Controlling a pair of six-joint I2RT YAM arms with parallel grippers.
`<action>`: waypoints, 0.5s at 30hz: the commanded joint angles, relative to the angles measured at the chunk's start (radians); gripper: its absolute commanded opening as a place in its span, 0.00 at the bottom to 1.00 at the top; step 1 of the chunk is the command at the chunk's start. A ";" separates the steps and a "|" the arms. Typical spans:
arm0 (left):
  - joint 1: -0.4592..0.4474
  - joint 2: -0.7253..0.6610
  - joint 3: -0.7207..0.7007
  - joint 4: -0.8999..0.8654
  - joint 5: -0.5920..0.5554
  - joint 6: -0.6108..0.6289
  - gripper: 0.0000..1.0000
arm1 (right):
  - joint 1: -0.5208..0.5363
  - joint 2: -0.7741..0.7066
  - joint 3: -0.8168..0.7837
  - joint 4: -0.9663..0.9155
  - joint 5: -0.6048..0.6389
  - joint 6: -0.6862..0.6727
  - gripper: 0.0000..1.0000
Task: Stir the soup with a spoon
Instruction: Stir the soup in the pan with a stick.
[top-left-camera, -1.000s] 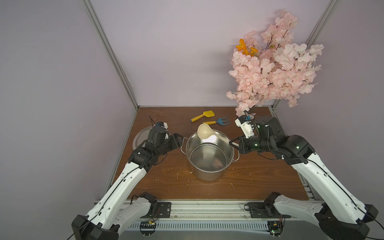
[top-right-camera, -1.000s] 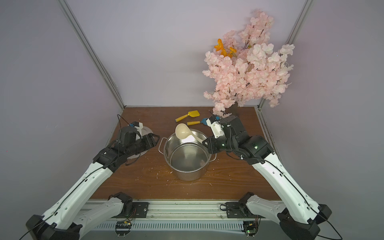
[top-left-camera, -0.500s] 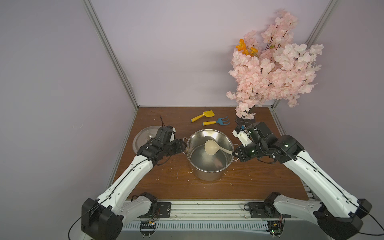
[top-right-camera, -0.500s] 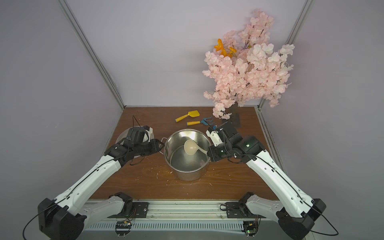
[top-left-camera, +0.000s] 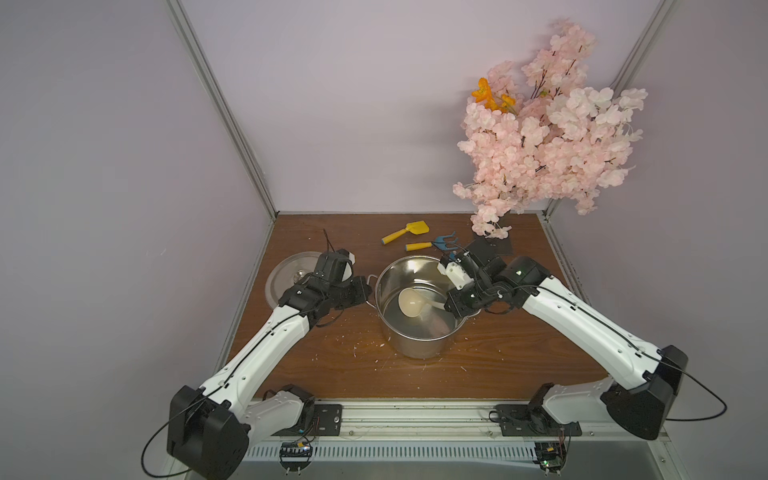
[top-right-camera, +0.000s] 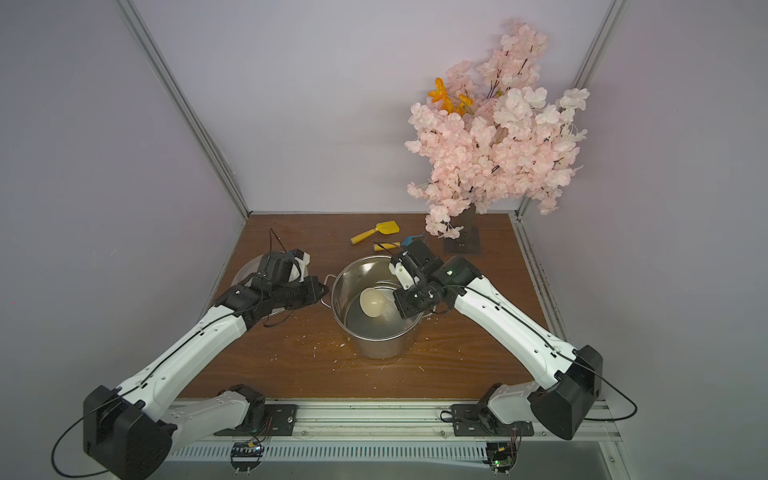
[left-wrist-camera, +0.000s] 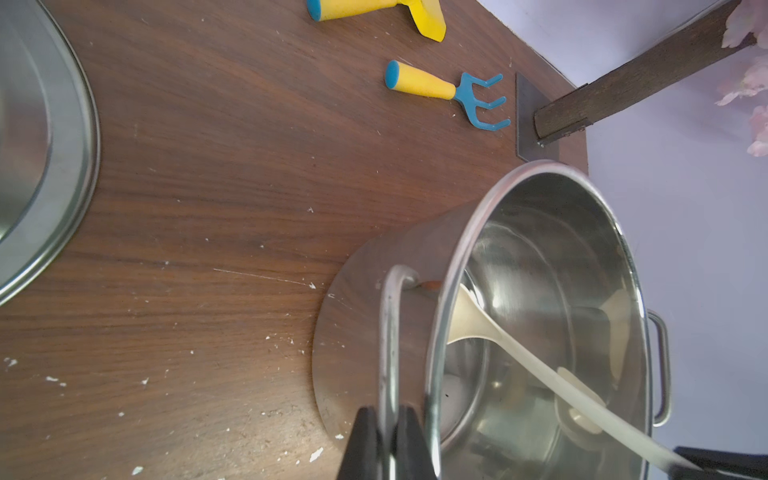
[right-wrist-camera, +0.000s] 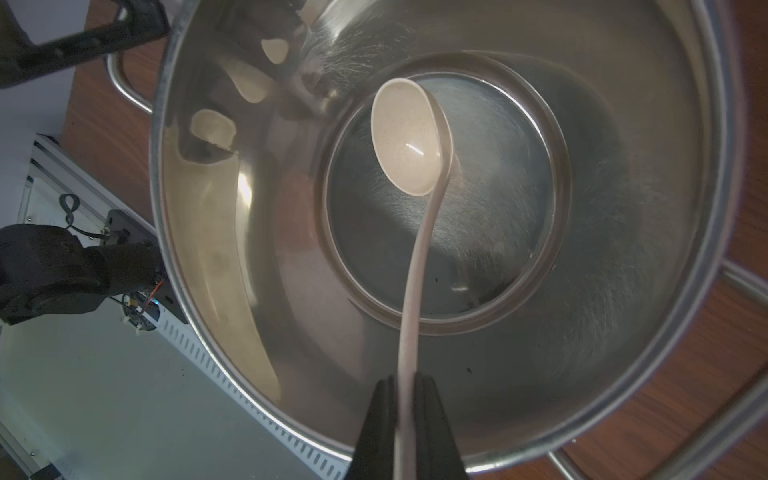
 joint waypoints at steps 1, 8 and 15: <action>0.007 0.015 0.001 -0.037 -0.022 -0.010 0.00 | 0.063 0.023 0.058 0.033 0.008 0.003 0.00; 0.007 -0.001 0.008 -0.039 -0.049 -0.011 0.00 | 0.161 -0.005 0.036 -0.065 0.073 0.018 0.00; 0.007 -0.017 0.008 -0.039 -0.054 -0.007 0.00 | 0.120 -0.077 -0.047 -0.182 0.267 0.062 0.00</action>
